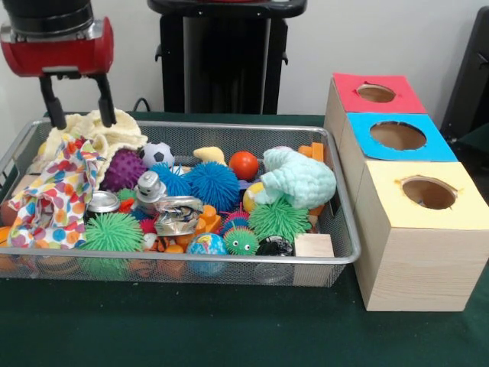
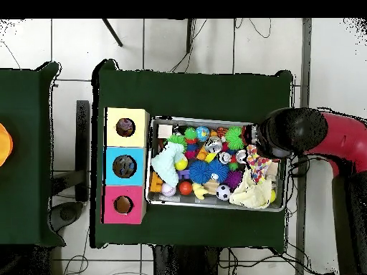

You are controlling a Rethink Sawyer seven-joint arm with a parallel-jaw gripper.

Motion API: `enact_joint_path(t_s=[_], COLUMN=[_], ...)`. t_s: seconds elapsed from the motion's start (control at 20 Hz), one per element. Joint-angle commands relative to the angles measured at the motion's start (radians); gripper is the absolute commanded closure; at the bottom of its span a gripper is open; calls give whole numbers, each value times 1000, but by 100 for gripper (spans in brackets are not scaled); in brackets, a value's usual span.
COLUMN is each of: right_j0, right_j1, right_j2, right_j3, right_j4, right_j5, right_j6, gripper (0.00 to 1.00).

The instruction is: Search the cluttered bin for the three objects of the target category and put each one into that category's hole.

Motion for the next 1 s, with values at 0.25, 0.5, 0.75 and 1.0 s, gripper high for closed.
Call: enact_joint_path(t_s=[0.25,0.5,0.75,1.0], right_j0=[-43,-38,-46,-49], right_j1=[141,178,239,279], right_j2=[67,62,59,60], right_j3=[-72,-94,-107,-124], right_j4=[-113,-138,-162,-187], right_j5=[49,25,-34,-70], right_j6=[-426,-435,-439,-440], gripper=[0,0,0,0])
